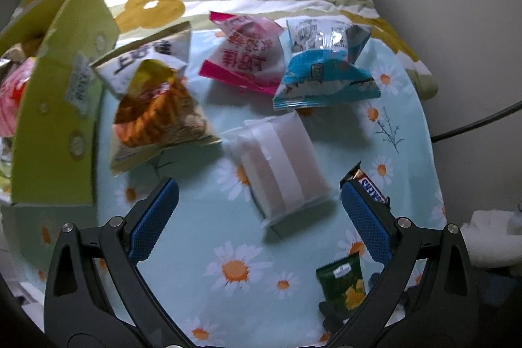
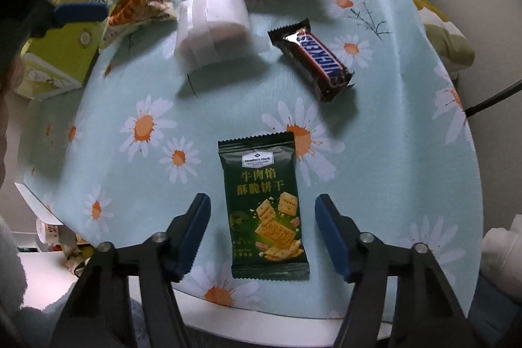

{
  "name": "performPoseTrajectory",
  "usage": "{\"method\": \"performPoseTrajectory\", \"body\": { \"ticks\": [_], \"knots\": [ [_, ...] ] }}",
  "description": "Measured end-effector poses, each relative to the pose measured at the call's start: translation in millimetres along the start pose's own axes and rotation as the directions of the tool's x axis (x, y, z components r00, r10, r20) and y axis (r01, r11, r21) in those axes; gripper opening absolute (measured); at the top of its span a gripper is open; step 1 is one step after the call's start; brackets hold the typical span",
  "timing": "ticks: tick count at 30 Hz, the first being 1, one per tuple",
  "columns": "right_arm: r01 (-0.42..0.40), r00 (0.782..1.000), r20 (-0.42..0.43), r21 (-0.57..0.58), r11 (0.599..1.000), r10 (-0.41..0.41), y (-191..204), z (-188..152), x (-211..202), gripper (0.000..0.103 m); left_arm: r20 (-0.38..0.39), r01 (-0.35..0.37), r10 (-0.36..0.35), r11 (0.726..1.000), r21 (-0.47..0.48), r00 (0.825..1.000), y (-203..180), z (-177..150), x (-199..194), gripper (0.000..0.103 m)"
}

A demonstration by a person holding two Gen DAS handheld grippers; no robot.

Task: Organize snacks
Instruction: 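Grasp the white wrapped pastry with the left tool while the right tool grasps the green cracker packet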

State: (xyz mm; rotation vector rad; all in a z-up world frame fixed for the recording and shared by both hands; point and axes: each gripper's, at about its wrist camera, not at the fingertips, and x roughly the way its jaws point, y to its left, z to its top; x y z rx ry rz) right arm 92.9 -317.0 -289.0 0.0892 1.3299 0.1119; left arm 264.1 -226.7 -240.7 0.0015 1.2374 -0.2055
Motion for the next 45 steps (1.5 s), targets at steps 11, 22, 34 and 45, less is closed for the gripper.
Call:
{"method": "performPoseTrajectory", "body": {
  "ticks": [11, 22, 34, 45],
  "knots": [
    [0.083, 0.996, 0.034, -0.067, 0.994, -0.081, 12.3, -5.2, 7.9, 0.041, -0.055, -0.008, 0.008, 1.000, -0.004, 0.998, -6.8, 8.5, 34.9, 0.099],
    [0.048, 0.996, 0.076, 0.008, 0.999, -0.048, -8.4, 7.7, 0.5, 0.040, -0.111, -0.037, 0.038, 0.999, 0.006, 0.993, -18.7, 21.9, 62.3, 0.099],
    [0.040, 0.995, 0.088, 0.017, 0.999, -0.041, -10.6, 12.2, -7.6, 0.040, -0.161, -0.022, 0.022, 1.000, 0.001, 0.987, -20.7, 18.4, 82.9, 0.071],
    [0.024, 0.993, 0.118, 0.057, 0.998, -0.031, -16.6, 10.7, -20.4, 0.040, -0.165, 0.014, -0.012, 1.000, 0.009, 0.986, -12.7, 11.8, 73.7, 0.066]
  ]
}}
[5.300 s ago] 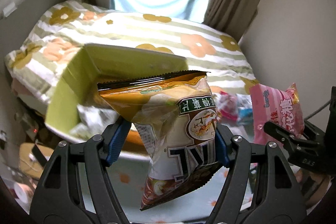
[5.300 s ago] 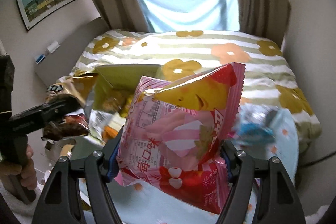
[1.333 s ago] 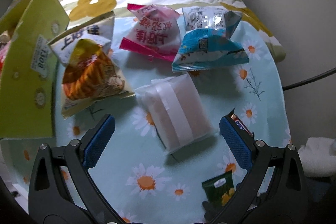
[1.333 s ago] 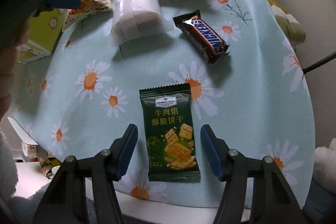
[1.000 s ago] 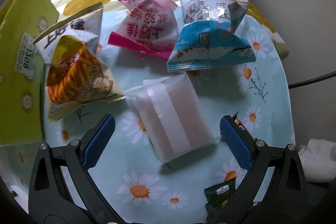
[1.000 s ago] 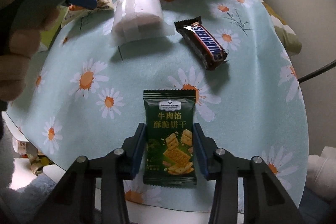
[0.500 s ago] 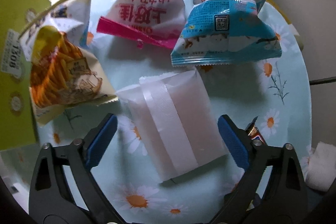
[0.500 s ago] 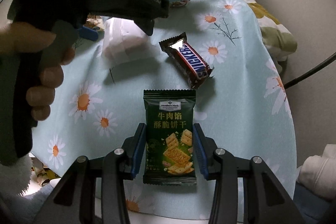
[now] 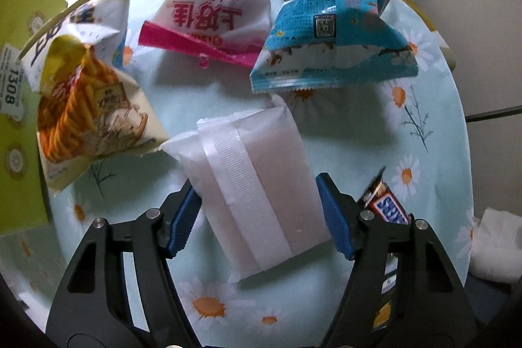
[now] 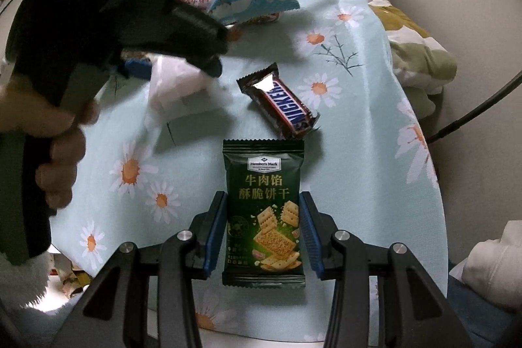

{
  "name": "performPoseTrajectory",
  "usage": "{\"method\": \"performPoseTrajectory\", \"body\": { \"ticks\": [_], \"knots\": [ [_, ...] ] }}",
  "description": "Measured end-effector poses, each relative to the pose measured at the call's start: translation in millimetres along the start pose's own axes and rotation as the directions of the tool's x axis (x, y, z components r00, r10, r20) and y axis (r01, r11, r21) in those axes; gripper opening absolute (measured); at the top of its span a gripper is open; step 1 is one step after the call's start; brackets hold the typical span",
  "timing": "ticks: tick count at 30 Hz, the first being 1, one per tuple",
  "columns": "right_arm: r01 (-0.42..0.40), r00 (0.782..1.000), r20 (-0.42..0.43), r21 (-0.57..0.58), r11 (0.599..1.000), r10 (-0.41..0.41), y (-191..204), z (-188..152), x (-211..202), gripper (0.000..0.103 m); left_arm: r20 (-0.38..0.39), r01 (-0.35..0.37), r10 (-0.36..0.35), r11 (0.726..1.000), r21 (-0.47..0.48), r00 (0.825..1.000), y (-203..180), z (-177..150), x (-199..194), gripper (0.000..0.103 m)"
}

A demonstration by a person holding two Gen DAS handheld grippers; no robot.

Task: Organize snacks
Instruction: 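Grasp the white wrapped pastry with the left tool while the right tool grasps the green cracker packet, then carry the pastry and green packet into the yellow box and release both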

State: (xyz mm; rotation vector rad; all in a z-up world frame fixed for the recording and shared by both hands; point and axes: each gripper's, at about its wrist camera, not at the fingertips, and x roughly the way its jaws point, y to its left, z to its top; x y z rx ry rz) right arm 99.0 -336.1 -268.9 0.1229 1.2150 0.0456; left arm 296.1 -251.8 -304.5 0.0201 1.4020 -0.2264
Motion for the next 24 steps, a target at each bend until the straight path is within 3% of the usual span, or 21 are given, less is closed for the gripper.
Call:
{"method": "performPoseTrajectory", "body": {
  "ticks": [6, 12, 19, 24],
  "knots": [
    [-0.013, 1.000, 0.026, 0.021, 1.000, 0.012, -6.0, 4.2, -11.1, 0.040, 0.059, 0.056, -0.056, 0.998, 0.004, 0.997, 5.9, -13.5, -32.5, 0.065],
    [-0.047, 0.996, 0.081, 0.011, 0.999, 0.046, -4.8, 22.1, -39.8, 0.040, 0.168, 0.129, -0.117, 0.990, -0.058, 0.979, 26.6, -20.0, -94.7, 0.065],
    [-0.107, 0.980, 0.162, -0.074, 0.992, 0.118, 22.8, 59.6, -68.6, 0.040, 0.325, 0.162, -0.114, 0.979, -0.124, 0.939, 72.7, -23.4, -169.2, 0.065],
    [-0.184, 0.959, 0.193, -0.137, 0.973, 0.209, 65.1, 88.3, -81.5, 0.040, 0.420, 0.173, -0.087, 0.970, -0.170, 0.903, 121.0, -24.8, -215.3, 0.065]
  ]
}}
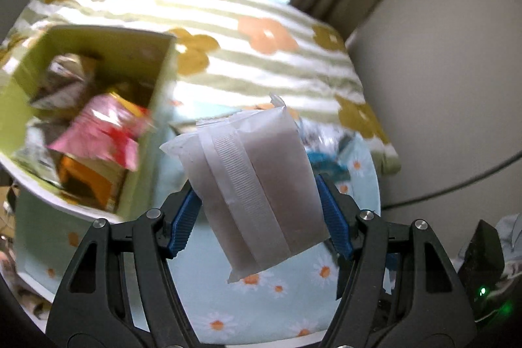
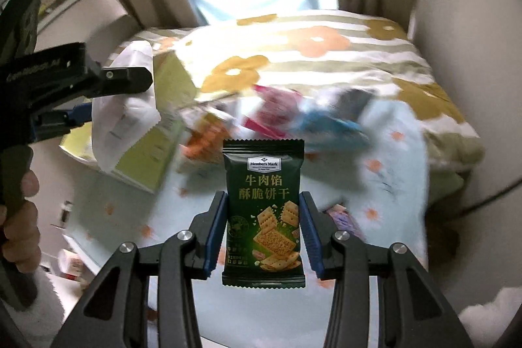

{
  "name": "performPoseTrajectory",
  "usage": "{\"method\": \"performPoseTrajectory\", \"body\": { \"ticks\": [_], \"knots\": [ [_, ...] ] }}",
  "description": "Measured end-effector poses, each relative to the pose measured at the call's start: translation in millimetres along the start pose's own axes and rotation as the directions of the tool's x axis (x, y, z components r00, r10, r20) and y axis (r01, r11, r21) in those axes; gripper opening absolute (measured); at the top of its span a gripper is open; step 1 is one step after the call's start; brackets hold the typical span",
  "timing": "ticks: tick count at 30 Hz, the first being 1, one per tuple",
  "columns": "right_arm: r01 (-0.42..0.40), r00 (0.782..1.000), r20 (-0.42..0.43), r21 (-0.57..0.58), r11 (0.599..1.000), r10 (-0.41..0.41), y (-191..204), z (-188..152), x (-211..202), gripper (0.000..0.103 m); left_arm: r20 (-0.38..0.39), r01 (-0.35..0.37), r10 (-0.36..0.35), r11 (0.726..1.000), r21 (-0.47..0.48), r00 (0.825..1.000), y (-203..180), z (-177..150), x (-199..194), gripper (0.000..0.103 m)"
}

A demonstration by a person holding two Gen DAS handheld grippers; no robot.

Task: Organize snacks
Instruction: 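Carry the pastry and green packet into the yellow box and release both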

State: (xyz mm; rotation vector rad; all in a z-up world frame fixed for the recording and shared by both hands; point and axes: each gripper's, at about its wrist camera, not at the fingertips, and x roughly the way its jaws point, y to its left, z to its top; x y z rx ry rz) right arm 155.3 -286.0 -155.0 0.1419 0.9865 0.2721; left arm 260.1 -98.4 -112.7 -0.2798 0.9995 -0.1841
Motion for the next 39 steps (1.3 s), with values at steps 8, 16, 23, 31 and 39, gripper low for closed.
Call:
{"method": "performPoseTrajectory", "body": {
  "ticks": [8, 16, 23, 31, 39],
  "knots": [
    [-0.069, 0.996, 0.059, -0.063, 0.996, 0.073, 89.1, 45.1, 17.4, 0.040, 0.059, -0.037, 0.039, 0.999, -0.033, 0.997, 87.6, 32.4, -43.3, 0.065],
    [-0.084, 0.991, 0.097, -0.086, 0.993, 0.092, 172.2, 82.6, 41.7, 0.040, 0.027, -0.096, 0.097, 0.994, -0.046, 0.995, 190.3, 51.6, -47.9, 0.065],
    [-0.062, 0.994, 0.085, -0.055, 0.997, 0.066, 224.3, 97.8, 81.1, 0.040, -0.050, -0.069, 0.072, 0.996, 0.047, 0.996, 249.7, 48.5, -16.4, 0.066],
    [0.026, 0.999, 0.047, 0.045, 0.999, -0.028, 239.1, 92.9, 94.6, 0.040, -0.075, -0.004, 0.021, 0.975, 0.221, 0.997, 253.3, 49.4, 2.0, 0.102],
    [0.055, 0.998, 0.017, 0.066, 0.996, -0.056, 239.9, 90.3, 102.1, 0.040, -0.122, -0.033, 0.062, 0.973, 0.227, 0.991, 273.7, 48.4, 7.7, 0.102]
  ]
}}
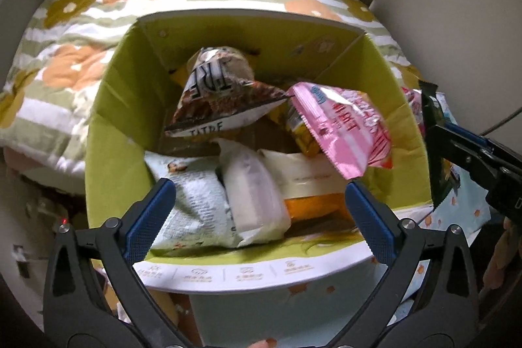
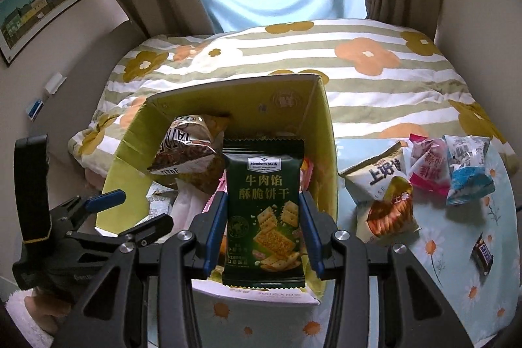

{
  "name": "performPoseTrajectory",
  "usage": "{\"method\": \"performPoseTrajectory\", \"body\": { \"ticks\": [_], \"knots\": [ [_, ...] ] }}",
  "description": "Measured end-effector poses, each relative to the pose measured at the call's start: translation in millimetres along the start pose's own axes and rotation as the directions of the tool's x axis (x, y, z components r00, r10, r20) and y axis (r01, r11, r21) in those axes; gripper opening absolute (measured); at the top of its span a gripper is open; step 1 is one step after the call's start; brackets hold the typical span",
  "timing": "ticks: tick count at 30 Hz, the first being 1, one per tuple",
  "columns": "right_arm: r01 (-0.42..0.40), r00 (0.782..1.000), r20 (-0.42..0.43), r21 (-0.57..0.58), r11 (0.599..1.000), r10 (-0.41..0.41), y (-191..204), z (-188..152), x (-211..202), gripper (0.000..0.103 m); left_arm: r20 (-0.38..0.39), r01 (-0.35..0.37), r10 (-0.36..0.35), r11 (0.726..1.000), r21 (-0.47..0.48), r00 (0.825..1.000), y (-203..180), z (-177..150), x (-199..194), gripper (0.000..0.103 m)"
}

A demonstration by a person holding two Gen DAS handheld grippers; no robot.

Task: Organize snacks
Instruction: 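Carry the pastry and green packet into the yellow box and release both, then move both tools back toward the remaining snacks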

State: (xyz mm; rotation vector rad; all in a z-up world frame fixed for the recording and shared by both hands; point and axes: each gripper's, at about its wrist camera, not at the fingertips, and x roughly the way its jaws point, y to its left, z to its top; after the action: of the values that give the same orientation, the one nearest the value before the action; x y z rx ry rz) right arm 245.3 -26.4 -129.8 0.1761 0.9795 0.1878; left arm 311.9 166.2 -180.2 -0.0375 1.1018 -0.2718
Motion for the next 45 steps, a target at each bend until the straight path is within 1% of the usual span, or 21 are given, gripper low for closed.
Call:
{"method": "performPoseTrajectory", "body": {
  "ticks": [4, 8, 9, 10, 11, 12, 13, 15, 18, 21, 26, 29, 33, 37, 40, 41, 43, 45],
  "knots": [
    [-0.013, 1.000, -0.017, 0.006, 1.000, 0.013, 0.0, -5.1, 8.0, 0.040, 0.006, -0.015, 0.015, 1.000, -0.010, 1.000, 4.1, -1.5, -4.8, 0.102],
    [-0.023, 1.000, -0.019, 0.020, 1.000, 0.023, -1.6, -8.9, 13.4, 0.040, 0.023, -0.039, 0.039, 0.999, 0.001, 0.999, 7.2, -1.2, -11.0, 0.102],
    [-0.018, 1.000, -0.025, 0.021, 1.000, 0.018, -1.8, -9.2, 15.3, 0.048, 0.025, -0.043, 0.043, 0.999, -0.001, 0.999, 8.2, -1.0, -11.3, 0.102],
    [-0.008, 1.000, -0.030, 0.018, 1.000, 0.009, -2.2, -9.5, 16.7, 0.063, 0.025, -0.041, 0.042, 0.999, -0.010, 0.999, 9.2, -1.2, -11.7, 0.102],
    [0.006, 1.000, -0.030, 0.006, 1.000, -0.006, -2.2, -10.8, 18.1, 0.073, 0.025, -0.037, 0.037, 0.999, -0.016, 0.999, 9.8, -1.5, -12.5, 0.102],
    [0.016, 1.000, -0.026, -0.001, 1.000, -0.016, -2.0, -12.1, 18.2, 0.089, 0.026, -0.031, 0.032, 0.999, -0.022, 0.999, 10.5, -2.5, -13.6, 0.102],
    [0.022, 0.999, -0.023, -0.009, 1.000, -0.022, -2.0, -13.7, 18.1, 0.094, 0.025, -0.026, 0.027, 0.999, -0.025, 0.999, 11.0, -3.2, -14.4, 0.102],
    [0.036, 0.999, -0.035, -0.029, 0.999, -0.037, -2.3, -18.2, 18.6, 0.094, 0.029, -0.017, 0.018, 1.000, -0.021, 0.999, 10.8, -5.4, -15.9, 0.102],
    [0.056, 0.996, -0.067, -0.051, 0.997, -0.059, -3.1, -24.9, 18.5, 0.094, 0.040, -0.036, 0.037, 0.999, -0.018, 0.999, 9.8, -8.3, -17.4, 0.102],
    [0.070, 0.995, -0.061, -0.062, 0.996, -0.074, -2.4, -29.7, 13.2, 0.094, 0.048, -0.026, 0.027, 0.999, -0.021, 0.998, 9.3, -9.8, -19.2, 0.102],
    [0.080, 0.995, -0.051, -0.037, 0.996, -0.082, -3.4, -35.6, 3.6, 0.094, 0.045, -0.004, 0.004, 1.000, -0.001, 0.999, 5.0, -14.9, -21.9, 0.102],
    [0.101, 0.994, -0.037, -0.026, 0.995, -0.102, -4.9, -40.9, -4.7, 0.094, 0.032, 0.016, -0.016, 1.000, -0.001, 0.999, 2.3, -18.8, -21.8, 0.102],
    [0.114, 0.993, -0.026, 0.019, 0.993, -0.113, -13.8, -51.0, -17.3, 0.094, 0.021, 0.064, -0.064, 0.998, 0.000, 0.998, -5.0, -22.2, -21.1, 0.102],
    [0.144, 0.989, -0.020, 0.045, 0.988, -0.144, -27.6, -63.2, -30.0, 0.094, 0.026, 0.086, -0.087, 0.996, 0.029, 0.996, -21.4, -24.7, -22.2, 0.102],
    [0.153, 0.988, -0.007, 0.090, 0.984, -0.153, -44.6, -67.0, -39.3, 0.094, 0.022, 0.109, -0.110, 0.993, 0.035, 0.994, -35.2, -26.1, -25.3, 0.102],
    [0.155, 0.988, 0.000, 0.108, 0.982, -0.156, -51.1, -67.7, -42.9, 0.094, 0.018, 0.133, -0.133, 0.991, 0.035, 0.991, -42.6, -26.6, -26.7, 0.102],
    [0.155, 0.987, 0.011, 0.128, 0.980, -0.158, -63.2, -68.8, -49.1, 0.094, 0.021, 0.153, -0.155, 0.987, 0.045, 0.988, -57.1, -27.7, -29.0, 0.102],
    [0.162, 0.986, 0.019, 0.135, 0.977, -0.166, -78.2, -70.1, -56.8, 0.094, 0.026, 0.152, -0.153, 0.986, 0.063, 0.988, -74.5, -27.8, -30.3, 0.102]
  ]
}}
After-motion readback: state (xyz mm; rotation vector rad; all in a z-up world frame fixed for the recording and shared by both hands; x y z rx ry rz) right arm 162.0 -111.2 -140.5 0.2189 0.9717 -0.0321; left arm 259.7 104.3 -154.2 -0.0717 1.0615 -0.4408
